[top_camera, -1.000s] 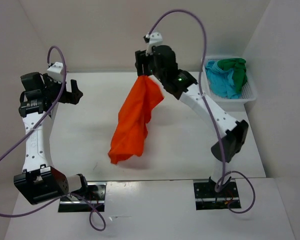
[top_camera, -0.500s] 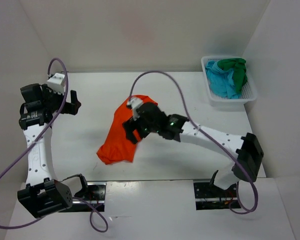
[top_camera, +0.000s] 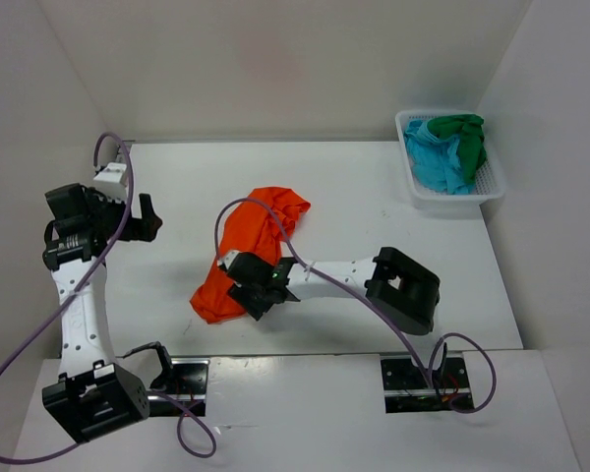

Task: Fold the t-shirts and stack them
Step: Move the tshirt to the center of the board, then flatten out the tshirt

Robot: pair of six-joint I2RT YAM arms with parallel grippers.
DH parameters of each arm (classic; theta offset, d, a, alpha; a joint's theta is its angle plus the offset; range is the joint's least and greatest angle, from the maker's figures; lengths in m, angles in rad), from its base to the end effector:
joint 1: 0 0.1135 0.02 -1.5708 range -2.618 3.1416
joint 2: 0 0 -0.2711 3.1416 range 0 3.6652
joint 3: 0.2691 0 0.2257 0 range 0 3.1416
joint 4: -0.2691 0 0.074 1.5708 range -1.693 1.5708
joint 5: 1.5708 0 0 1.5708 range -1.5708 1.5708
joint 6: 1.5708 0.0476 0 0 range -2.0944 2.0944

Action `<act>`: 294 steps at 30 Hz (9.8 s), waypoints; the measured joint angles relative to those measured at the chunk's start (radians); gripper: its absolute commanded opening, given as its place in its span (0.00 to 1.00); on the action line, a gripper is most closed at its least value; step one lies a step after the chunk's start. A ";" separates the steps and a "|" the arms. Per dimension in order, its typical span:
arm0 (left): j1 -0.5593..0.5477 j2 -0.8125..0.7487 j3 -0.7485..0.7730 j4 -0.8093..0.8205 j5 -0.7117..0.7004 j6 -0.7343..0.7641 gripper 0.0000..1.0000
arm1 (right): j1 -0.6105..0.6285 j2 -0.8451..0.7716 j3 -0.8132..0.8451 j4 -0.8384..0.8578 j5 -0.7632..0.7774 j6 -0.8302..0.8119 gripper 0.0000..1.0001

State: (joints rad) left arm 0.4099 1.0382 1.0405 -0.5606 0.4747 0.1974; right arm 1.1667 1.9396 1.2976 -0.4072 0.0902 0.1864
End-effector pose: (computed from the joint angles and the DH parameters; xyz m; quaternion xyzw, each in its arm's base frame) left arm 0.1907 0.0591 0.3459 0.0232 0.8573 -0.0553 0.5112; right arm 0.1567 0.3554 0.1789 -0.4441 0.8570 0.1273 0.2281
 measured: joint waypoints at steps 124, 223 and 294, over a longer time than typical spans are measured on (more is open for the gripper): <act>-0.444 0.632 0.188 0.073 0.127 -0.042 1.00 | -0.355 -0.101 -0.119 -0.151 -0.189 0.489 0.00; -0.909 0.914 0.243 0.314 -0.254 0.295 0.47 | -0.801 -0.570 0.481 -0.385 -0.216 0.355 0.00; -0.433 0.644 0.982 0.091 -0.541 0.352 0.00 | -1.017 0.097 1.364 -0.302 -0.288 0.313 0.00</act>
State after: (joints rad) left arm -0.0231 1.6825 2.0220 -0.4694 -0.0658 0.5491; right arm 0.1501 2.0361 2.6617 -0.7090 -0.1982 0.4995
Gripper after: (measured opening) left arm 0.005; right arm 0.007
